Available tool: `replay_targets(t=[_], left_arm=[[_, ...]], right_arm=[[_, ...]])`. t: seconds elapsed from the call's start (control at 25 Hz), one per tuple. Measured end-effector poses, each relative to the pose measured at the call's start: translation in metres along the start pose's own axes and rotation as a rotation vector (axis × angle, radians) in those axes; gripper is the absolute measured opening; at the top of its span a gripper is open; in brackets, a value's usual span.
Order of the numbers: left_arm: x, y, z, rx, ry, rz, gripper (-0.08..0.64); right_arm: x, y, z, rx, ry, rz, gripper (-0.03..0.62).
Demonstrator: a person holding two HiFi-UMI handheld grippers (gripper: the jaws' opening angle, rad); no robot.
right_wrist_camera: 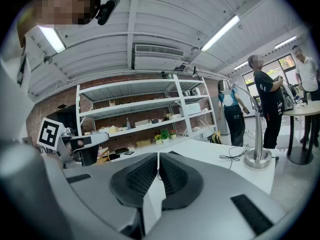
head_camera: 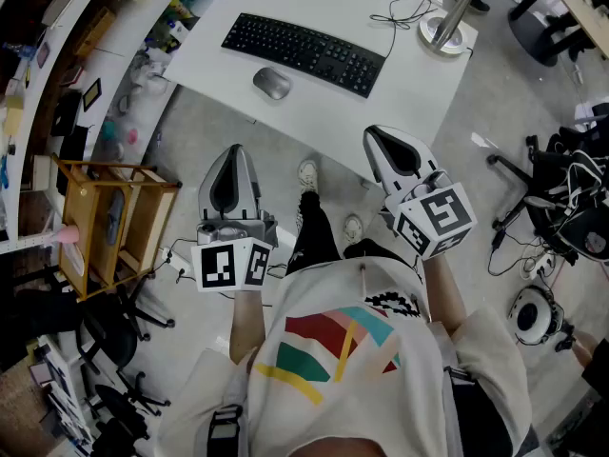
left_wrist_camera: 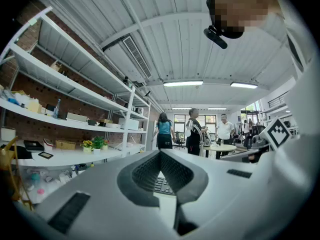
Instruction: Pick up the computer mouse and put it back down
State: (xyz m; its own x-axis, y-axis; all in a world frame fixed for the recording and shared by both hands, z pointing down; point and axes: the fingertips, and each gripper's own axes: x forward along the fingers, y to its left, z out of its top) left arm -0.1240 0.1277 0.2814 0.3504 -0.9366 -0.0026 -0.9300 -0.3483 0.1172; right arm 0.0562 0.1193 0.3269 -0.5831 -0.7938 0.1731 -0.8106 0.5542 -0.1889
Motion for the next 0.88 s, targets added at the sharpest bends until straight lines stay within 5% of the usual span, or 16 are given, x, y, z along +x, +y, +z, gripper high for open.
replay_targets(t=[0.28,0.6,0.88], left_arm=[[0.092,0.075,0.008,0.000,-0.032,-0.019,0.043],[0.201,0.161,0.007,-0.014,0.013,-0.125,0.043],[0.248,0.201,-0.003,-0.050,0.046,-0.123,0.043]], right_arm=[[0.116,-0.013,0.018,-0.007,0.050,0.020,0.014],[0.251,-0.037,0.036,-0.036,0.088,-0.078,0.015],[0.308,-0.047,0.017,-0.009,0.169,-0.061,0.015]])
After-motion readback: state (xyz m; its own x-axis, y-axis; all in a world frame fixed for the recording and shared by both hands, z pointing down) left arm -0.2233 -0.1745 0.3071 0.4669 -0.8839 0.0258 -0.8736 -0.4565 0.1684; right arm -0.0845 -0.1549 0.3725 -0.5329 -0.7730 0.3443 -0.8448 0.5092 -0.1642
